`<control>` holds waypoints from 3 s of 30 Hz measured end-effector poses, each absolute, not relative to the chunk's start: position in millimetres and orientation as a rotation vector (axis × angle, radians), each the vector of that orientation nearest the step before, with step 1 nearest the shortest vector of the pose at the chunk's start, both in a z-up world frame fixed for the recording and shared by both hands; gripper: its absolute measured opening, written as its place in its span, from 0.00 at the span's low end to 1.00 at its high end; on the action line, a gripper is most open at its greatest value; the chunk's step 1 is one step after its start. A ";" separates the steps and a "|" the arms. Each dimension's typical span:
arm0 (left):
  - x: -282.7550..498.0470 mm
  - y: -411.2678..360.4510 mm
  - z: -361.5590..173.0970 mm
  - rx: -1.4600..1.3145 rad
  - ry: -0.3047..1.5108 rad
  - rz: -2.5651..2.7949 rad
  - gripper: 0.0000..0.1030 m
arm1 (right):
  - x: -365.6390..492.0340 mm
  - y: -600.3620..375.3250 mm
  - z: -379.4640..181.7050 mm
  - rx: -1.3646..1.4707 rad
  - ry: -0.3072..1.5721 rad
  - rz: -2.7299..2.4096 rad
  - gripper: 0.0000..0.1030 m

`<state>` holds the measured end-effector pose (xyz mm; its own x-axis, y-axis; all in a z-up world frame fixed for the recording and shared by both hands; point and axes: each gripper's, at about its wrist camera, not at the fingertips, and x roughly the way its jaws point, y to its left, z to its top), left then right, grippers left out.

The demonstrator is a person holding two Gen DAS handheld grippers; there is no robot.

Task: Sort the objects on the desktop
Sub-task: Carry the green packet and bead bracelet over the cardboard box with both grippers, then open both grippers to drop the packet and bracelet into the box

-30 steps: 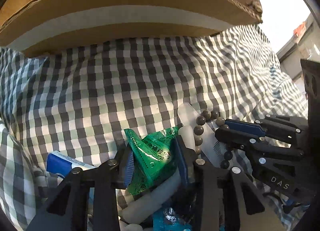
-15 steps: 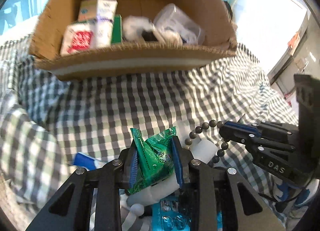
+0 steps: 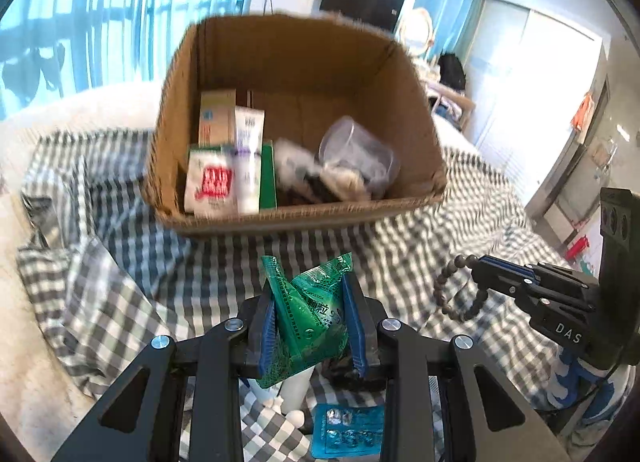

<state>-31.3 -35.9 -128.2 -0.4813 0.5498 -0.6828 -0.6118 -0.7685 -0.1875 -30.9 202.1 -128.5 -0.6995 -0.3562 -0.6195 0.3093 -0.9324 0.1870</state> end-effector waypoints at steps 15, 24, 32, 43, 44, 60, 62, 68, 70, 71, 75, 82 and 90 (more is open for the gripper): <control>-8.3 -42.3 -45.0 -0.736 0.086 2.333 0.29 | -25.1 198.4 -44.4 0.705 -0.127 -2.612 0.10; -17.6 -42.5 5.7 -0.593 0.055 2.394 0.29 | -39.5 184.9 -2.3 0.569 -0.056 -2.618 0.10; -33.6 -34.9 40.5 -0.484 0.104 2.442 0.29 | -59.8 179.2 14.4 0.514 -0.051 -2.620 0.10; -86.4 -17.1 43.1 -0.495 0.090 2.428 0.29 | -127.9 176.1 9.4 0.555 -0.055 -2.605 0.10; -90.1 -15.7 41.6 -0.500 0.087 2.430 0.29 | -134.0 175.1 7.9 0.557 -0.053 -2.603 0.10; -165.3 16.9 -40.8 -0.666 0.095 2.386 0.29 | -215.7 162.6 -61.2 0.702 -0.050 -2.529 0.10; -171.5 22.0 -49.5 -0.684 0.106 2.379 0.29 | -221.9 162.3 -66.0 0.713 -0.052 -2.527 0.10; -185.6 37.6 -72.4 -0.736 0.121 2.353 0.30 | -240.1 166.6 -84.5 0.765 -0.066 -2.525 0.10; -187.4 43.2 -80.9 -0.759 0.135 2.347 0.30 | -243.2 167.6 -89.4 0.784 -0.064 -2.530 0.11; -188.4 45.1 -83.7 -0.767 0.143 2.347 0.30 | -243.4 168.4 -91.0 0.788 -0.064 -2.531 0.11; -188.2 50.8 -91.2 -0.799 0.160 2.365 0.50 | -241.2 172.4 -89.1 0.796 -0.076 -2.549 0.18; -178.6 37.2 -73.0 -0.762 0.119 2.425 0.80 | -229.0 183.2 -71.3 0.774 -0.169 -2.574 0.33; -157.4 8.4 -41.7 -0.749 0.057 2.465 0.89 | -173.2 204.5 -69.9 0.751 -0.181 -2.624 0.56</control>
